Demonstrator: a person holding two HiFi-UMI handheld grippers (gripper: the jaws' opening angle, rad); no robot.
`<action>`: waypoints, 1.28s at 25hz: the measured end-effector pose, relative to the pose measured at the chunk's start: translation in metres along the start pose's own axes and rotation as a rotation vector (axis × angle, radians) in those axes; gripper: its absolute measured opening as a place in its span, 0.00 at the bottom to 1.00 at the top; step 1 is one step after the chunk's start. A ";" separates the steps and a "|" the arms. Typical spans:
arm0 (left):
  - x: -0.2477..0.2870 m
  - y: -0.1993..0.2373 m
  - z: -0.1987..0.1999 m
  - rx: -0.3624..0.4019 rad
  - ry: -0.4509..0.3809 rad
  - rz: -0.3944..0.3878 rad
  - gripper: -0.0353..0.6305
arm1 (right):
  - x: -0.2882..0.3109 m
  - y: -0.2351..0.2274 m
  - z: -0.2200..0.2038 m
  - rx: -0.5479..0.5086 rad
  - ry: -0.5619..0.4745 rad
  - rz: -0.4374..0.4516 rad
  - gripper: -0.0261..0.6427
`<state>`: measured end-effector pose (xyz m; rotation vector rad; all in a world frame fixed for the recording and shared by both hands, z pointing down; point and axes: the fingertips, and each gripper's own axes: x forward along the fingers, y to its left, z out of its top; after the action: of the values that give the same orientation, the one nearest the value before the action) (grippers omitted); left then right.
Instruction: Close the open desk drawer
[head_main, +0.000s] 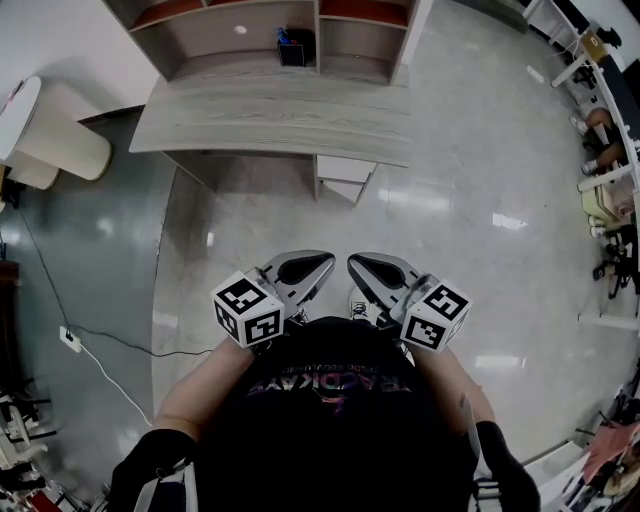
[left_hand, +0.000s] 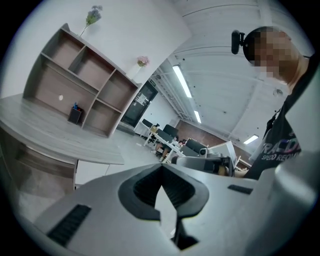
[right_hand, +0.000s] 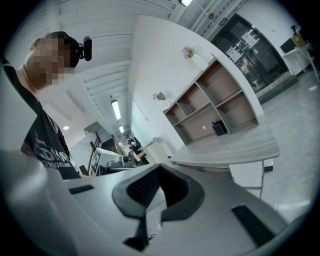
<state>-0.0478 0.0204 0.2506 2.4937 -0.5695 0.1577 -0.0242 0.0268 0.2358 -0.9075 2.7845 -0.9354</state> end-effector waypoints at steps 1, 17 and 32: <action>0.000 0.000 -0.001 -0.002 0.000 0.001 0.07 | 0.000 0.000 -0.001 -0.001 0.001 0.000 0.06; -0.002 0.007 -0.008 -0.081 0.001 -0.010 0.07 | 0.002 0.002 -0.006 0.004 0.010 -0.007 0.06; 0.001 0.012 -0.008 -0.082 0.017 -0.007 0.07 | 0.007 -0.003 -0.007 0.023 0.020 -0.011 0.06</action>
<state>-0.0519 0.0153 0.2640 2.4126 -0.5492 0.1494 -0.0302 0.0246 0.2446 -0.9159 2.7823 -0.9810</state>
